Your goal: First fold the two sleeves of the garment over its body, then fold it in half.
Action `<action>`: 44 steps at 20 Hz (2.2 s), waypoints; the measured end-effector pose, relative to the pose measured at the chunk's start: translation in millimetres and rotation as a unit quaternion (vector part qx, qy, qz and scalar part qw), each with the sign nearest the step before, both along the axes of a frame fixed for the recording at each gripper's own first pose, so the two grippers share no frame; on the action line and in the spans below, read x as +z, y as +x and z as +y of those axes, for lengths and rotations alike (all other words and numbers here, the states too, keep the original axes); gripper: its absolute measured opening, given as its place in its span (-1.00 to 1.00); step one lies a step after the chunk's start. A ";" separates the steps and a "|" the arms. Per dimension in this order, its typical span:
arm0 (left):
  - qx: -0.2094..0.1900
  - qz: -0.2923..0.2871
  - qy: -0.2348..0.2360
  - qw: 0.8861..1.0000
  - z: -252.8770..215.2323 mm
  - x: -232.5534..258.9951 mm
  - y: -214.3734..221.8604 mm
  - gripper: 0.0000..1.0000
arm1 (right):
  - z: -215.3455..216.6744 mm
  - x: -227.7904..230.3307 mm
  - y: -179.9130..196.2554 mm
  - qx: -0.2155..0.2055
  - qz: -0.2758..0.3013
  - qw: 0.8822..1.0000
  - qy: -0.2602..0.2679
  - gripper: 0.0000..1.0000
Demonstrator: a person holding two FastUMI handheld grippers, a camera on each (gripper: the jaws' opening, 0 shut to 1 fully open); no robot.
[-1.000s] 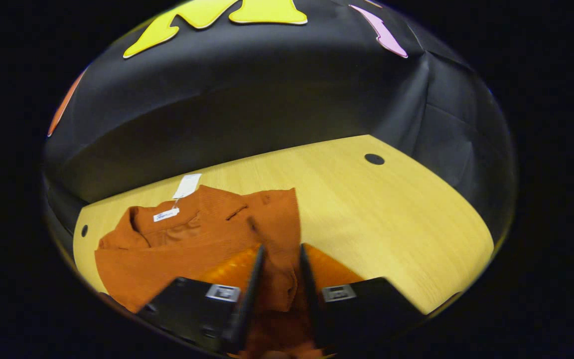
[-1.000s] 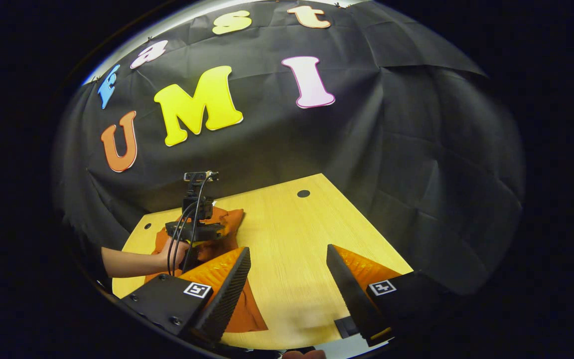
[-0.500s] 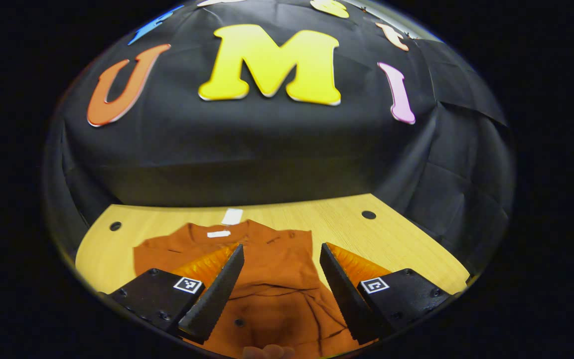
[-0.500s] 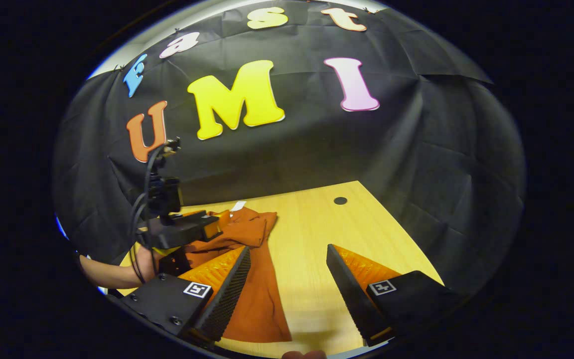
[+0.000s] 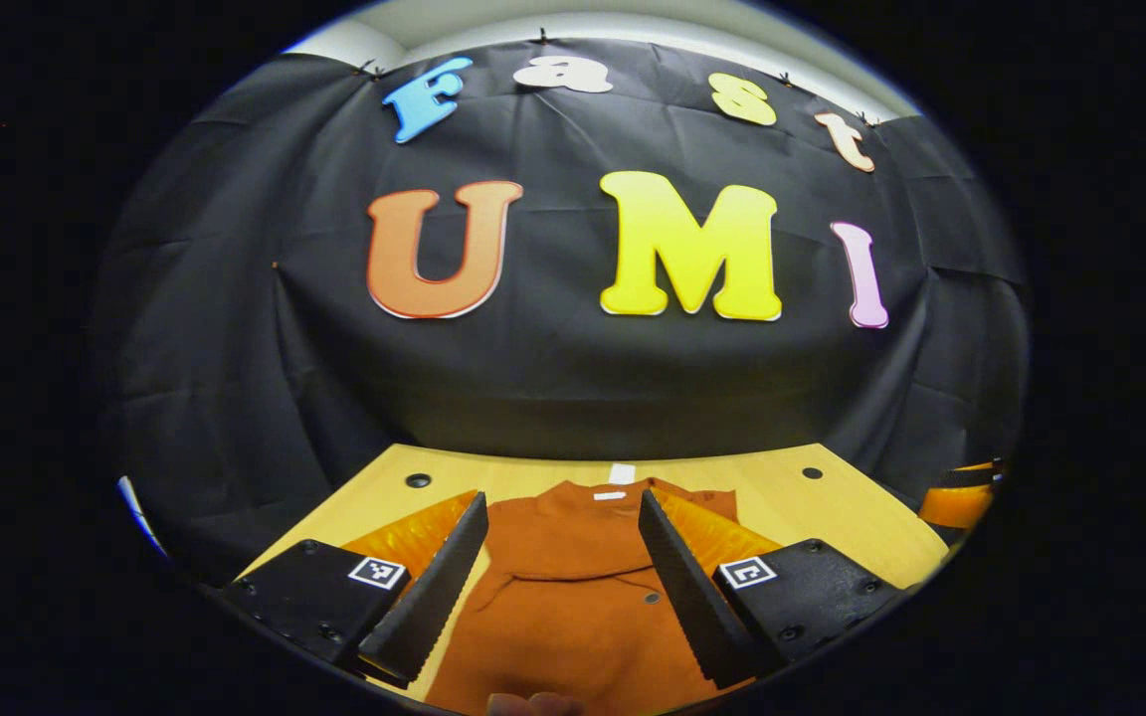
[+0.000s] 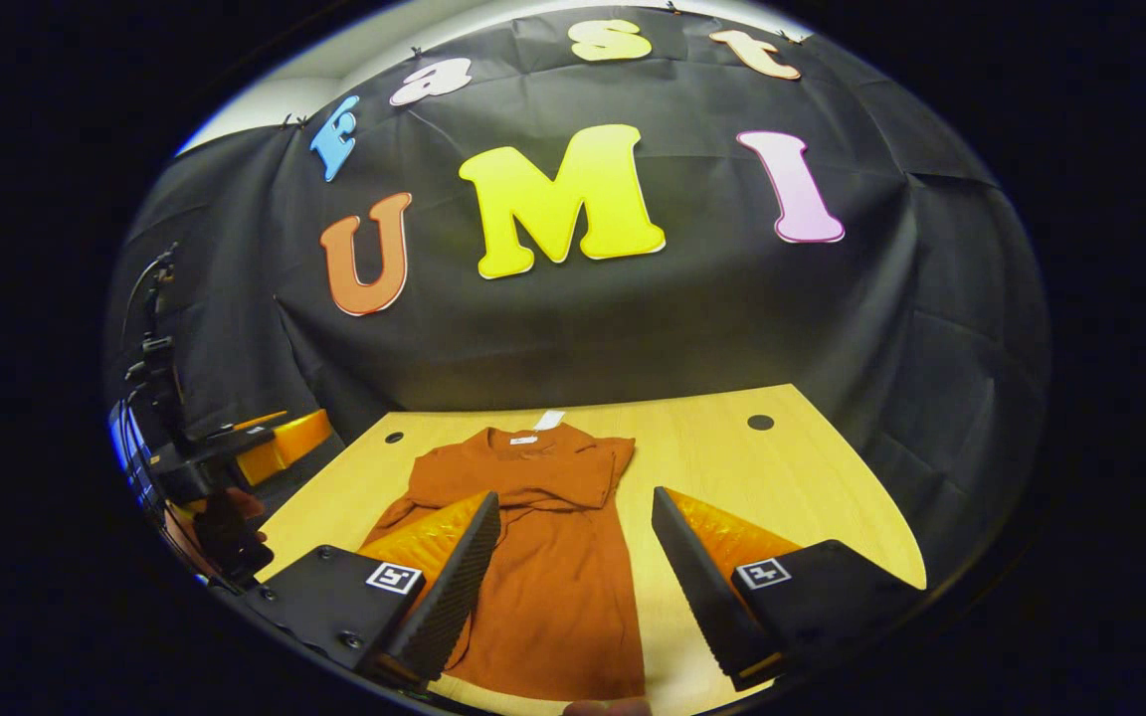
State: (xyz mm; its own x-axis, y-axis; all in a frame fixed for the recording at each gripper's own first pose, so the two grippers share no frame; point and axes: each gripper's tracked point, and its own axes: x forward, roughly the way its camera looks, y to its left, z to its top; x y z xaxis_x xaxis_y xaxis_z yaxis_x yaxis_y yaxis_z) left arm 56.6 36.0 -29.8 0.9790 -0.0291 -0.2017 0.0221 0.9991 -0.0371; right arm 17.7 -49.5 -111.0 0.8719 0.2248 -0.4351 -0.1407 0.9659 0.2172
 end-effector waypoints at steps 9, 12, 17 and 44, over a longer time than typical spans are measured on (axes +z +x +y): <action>-0.002 0.050 -0.017 0.999 50.9 -36.7 -55.2 0.97 | 4.5 -16.5 -27.8 0.011 0.022 1.000 -0.019 0.96; -0.013 0.110 -0.039 0.993 67.1 -80.4 -81.6 0.97 | -15.1 -42.6 -48.9 0.012 0.055 0.997 -0.044 0.96; -0.059 0.232 -0.054 0.969 76.9 -167.7 -135.7 0.98 | -36.9 -115.1 -95.3 0.010 0.154 0.985 -0.070 0.96; -0.080 0.384 -0.201 0.898 37.0 -253.8 -180.9 -0.92 | -22.2 -231.0 -123.0 -0.034 0.313 0.948 -0.043 -0.98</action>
State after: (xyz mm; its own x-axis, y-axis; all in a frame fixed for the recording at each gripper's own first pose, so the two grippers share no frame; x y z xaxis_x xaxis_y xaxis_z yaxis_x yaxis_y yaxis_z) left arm -124.4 73.0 -283.6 0.5330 -0.3783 -0.7568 -0.0220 0.8880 -0.4594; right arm -105.2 -71.7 -342.0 0.4488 0.1173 -0.8859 0.0533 0.9861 0.1576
